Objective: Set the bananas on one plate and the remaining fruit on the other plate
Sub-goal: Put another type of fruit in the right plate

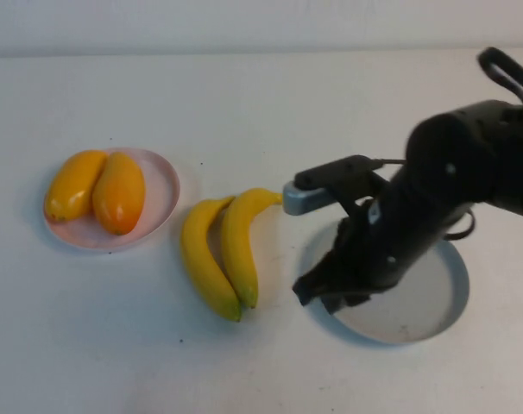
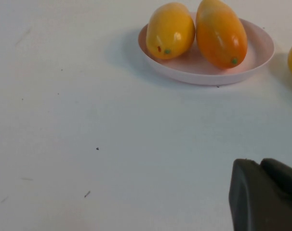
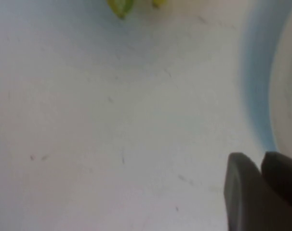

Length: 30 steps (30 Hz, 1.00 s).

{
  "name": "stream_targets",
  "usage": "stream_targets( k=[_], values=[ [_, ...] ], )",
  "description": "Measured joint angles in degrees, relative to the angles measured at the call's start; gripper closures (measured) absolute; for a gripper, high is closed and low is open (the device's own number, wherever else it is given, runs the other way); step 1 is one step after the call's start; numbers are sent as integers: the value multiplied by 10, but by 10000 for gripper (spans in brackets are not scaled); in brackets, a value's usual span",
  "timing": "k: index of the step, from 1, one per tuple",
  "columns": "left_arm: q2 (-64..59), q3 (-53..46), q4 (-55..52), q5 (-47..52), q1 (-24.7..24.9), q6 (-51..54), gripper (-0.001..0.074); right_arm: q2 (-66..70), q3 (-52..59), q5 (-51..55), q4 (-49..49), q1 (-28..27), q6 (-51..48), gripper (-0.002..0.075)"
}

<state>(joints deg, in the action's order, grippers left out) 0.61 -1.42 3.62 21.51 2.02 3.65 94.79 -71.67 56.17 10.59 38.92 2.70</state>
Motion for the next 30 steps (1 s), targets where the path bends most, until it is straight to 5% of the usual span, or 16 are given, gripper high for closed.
stream_targets(
  k=[13,30],
  values=[
    [0,0,-1,0,0,0,739,246,-323,24,-7,12,107,266],
    [0,0,-1,0,0,0,739,370,-435,26,-20,12,152,247]
  ],
)
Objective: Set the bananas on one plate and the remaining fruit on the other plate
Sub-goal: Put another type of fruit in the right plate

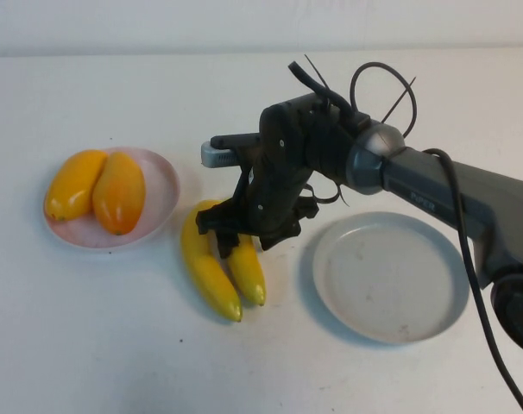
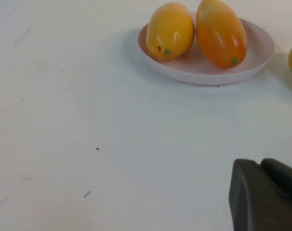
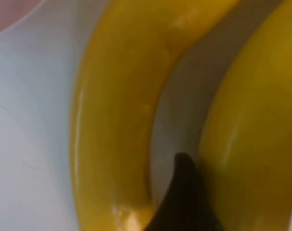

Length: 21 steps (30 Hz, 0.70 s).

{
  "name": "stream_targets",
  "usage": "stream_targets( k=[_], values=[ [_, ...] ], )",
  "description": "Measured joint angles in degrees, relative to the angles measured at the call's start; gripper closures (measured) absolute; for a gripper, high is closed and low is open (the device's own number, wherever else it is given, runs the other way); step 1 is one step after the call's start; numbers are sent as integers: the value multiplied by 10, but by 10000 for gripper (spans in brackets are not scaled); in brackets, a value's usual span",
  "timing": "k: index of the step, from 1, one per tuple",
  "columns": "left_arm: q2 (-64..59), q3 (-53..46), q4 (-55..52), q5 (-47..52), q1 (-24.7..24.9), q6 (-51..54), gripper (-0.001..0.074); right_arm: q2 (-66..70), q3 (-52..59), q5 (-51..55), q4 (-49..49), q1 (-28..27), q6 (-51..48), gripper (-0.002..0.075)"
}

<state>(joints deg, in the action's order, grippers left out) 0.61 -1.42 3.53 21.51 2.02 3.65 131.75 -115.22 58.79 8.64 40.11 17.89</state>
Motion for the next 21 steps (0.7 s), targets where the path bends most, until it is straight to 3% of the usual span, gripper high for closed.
stream_targets(
  k=[6,15,21],
  values=[
    [0,0,0,0,0,0,739,3,0,0,-2,0,0,409],
    [0,0,0,0,0,0,739,-60,20,33,-31,0,0,412],
    [0,0,0,0,0,0,739,-232,179,-19,-52,-17,0,412]
  ],
)
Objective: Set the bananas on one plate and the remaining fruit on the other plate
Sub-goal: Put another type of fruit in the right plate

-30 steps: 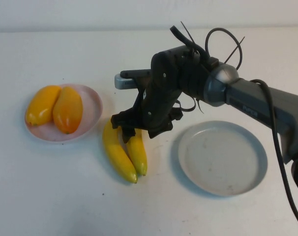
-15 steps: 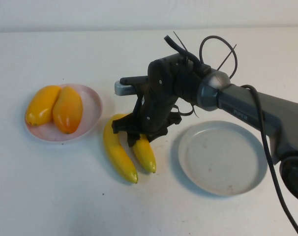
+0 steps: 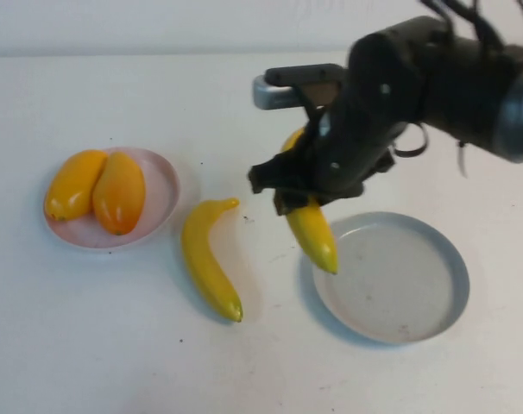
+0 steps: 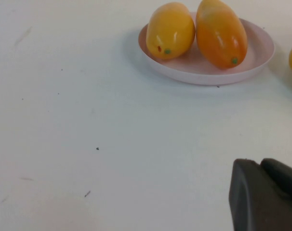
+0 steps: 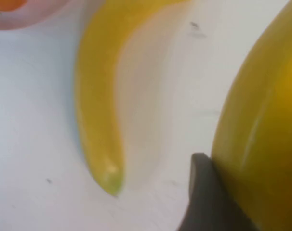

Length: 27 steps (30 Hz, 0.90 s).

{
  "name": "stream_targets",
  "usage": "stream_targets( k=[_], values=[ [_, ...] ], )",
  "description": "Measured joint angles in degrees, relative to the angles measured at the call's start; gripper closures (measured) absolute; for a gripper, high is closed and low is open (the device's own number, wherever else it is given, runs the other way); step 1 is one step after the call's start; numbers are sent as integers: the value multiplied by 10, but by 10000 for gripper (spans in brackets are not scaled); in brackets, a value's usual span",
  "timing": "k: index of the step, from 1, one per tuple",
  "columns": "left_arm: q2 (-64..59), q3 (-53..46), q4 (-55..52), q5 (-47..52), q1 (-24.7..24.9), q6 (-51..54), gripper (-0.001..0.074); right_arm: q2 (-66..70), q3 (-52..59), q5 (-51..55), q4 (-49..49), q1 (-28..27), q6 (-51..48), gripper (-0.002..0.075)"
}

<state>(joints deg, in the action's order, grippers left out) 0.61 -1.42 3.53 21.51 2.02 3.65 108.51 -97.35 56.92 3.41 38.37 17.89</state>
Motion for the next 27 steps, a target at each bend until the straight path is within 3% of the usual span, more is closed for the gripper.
stream_targets(
  k=[5,11,22,27],
  values=[
    [0,0,0,0,0,0,739,-99,144,-14,-6,-55,0,412],
    [0,0,0,0,0,0,739,-112,244,-24,-8,-106,9,412],
    [0,0,0,0,0,0,739,-52,273,-64,-1,-111,13,411],
    [0,0,0,0,0,0,739,-45,273,-66,-1,-111,13,337]
  ],
)
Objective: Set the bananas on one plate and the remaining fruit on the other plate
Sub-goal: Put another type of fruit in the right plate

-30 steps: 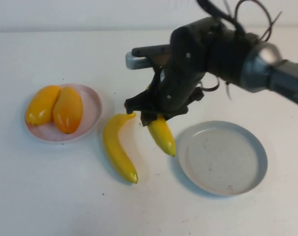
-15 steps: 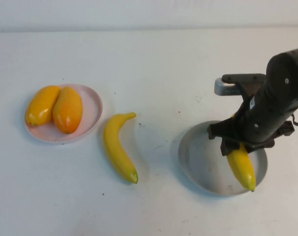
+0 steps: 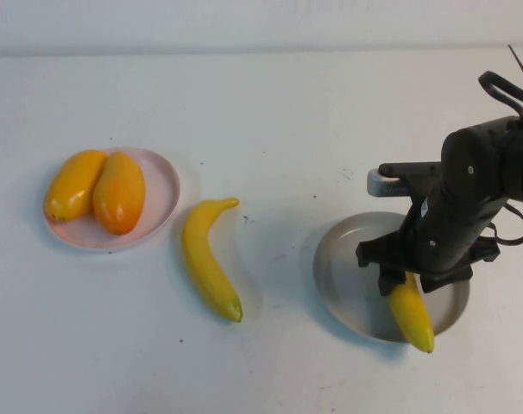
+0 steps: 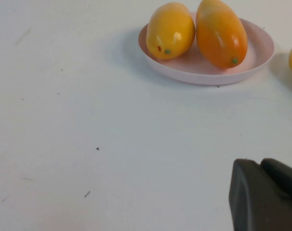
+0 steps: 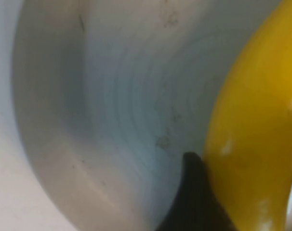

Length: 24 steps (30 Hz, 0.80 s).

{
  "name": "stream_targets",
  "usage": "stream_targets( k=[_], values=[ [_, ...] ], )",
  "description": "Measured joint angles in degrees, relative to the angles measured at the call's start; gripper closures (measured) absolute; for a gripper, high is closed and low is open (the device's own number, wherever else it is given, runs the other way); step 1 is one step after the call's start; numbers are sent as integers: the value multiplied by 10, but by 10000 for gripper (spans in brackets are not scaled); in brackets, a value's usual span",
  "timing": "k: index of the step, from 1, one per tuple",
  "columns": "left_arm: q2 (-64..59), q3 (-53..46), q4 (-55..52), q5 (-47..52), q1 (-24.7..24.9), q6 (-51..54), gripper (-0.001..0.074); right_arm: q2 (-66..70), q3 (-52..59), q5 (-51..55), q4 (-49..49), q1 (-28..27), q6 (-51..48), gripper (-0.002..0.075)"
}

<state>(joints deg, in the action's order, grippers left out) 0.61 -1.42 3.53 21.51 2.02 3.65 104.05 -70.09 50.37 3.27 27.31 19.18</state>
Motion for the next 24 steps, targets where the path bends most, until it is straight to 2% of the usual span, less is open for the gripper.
stream_targets(
  k=[3,9,16,20,24],
  values=[
    [0,0,0,0,0,0,739,-10,0,-1,0,0,0,294],
    [0,0,0,0,0,0,739,-63,-23,13,0,13,-12,282],
    [0,0,0,0,0,0,739,-46,-131,21,33,101,-108,284],
    [0,0,0,0,0,0,739,18,-209,23,65,154,-173,284],
    [0,0,0,0,0,0,739,100,-289,49,71,185,-192,284]
  ],
)
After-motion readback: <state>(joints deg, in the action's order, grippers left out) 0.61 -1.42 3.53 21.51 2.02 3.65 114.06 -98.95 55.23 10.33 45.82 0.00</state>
